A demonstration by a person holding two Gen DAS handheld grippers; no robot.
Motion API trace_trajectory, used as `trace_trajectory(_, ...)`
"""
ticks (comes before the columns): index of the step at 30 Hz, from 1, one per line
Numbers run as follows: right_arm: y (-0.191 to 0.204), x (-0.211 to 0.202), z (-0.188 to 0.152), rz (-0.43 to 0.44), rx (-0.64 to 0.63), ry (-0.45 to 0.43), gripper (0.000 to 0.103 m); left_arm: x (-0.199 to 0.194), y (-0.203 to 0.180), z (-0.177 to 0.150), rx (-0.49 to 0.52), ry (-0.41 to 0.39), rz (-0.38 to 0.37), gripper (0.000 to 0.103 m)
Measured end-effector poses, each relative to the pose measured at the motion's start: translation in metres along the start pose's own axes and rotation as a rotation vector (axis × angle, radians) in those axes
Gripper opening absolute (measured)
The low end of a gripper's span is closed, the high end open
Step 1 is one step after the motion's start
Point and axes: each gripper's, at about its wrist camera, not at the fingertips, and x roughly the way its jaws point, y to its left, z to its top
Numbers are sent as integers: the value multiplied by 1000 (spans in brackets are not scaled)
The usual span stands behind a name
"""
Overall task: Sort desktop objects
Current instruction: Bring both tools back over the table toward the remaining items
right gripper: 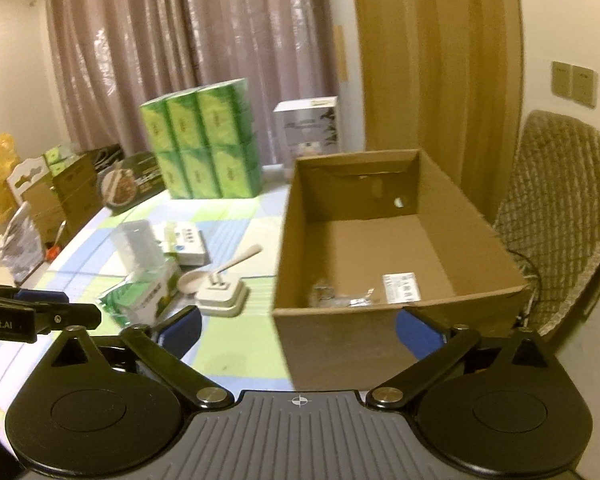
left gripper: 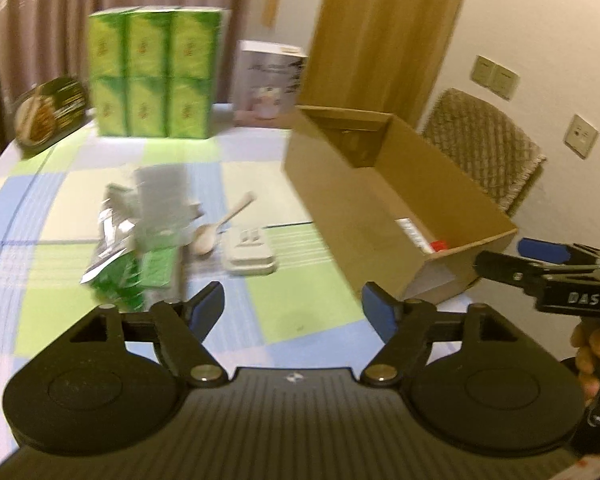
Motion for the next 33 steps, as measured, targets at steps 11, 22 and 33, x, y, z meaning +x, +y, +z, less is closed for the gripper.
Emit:
trace_trajectory(11, 43, 13, -6, 66, -59, 46, 101, -22, 64, -23, -50, 3, 125, 87)
trace_trajectory(22, 71, 31, -4, 108, -106, 63, 101, -21, 97, -29, -25, 1, 169, 88)
trace_trajectory(33, 88, 60, 1, 131, -104, 75, 101, 6, 103, -33, 70, -8, 147, 87)
